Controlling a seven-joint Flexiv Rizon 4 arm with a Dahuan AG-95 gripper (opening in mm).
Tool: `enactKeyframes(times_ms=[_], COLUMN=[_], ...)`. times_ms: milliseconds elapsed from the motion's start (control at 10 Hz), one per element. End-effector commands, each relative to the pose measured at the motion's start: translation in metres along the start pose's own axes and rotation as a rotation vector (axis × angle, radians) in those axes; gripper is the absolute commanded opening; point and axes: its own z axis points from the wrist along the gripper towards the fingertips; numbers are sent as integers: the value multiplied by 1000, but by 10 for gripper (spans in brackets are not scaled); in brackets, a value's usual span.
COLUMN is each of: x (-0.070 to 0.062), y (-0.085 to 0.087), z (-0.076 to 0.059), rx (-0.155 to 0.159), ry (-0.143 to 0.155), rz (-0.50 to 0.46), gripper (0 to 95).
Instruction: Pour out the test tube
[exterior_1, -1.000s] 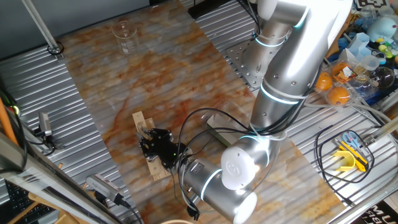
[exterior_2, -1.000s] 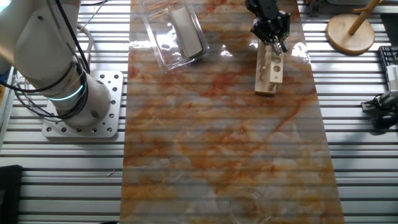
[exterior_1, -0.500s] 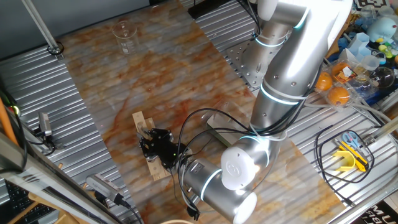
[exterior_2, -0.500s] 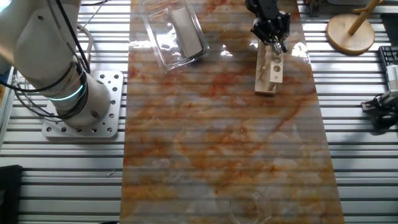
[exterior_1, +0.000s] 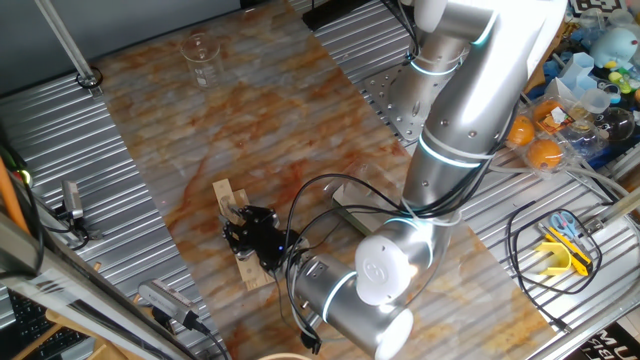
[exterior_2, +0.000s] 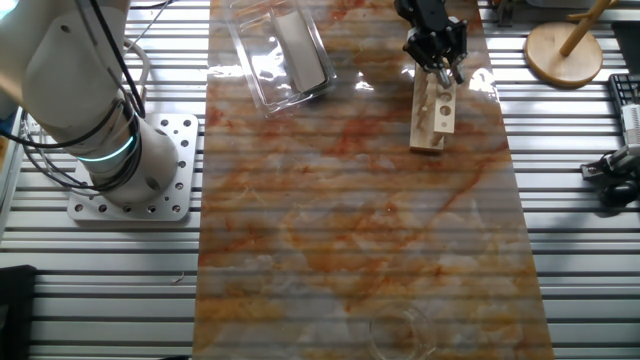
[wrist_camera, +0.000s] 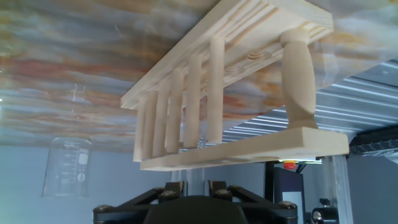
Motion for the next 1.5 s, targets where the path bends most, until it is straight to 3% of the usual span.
enactKeyframes(times_ms=[100, 900, 1500], x=[5, 39, 89], y=[-1, -1, 9], z=[-2, -11, -13], rx=[0, -1, 21], ry=[-2, 5, 3], rz=[-2, -1, 47], gripper=[380, 380, 380])
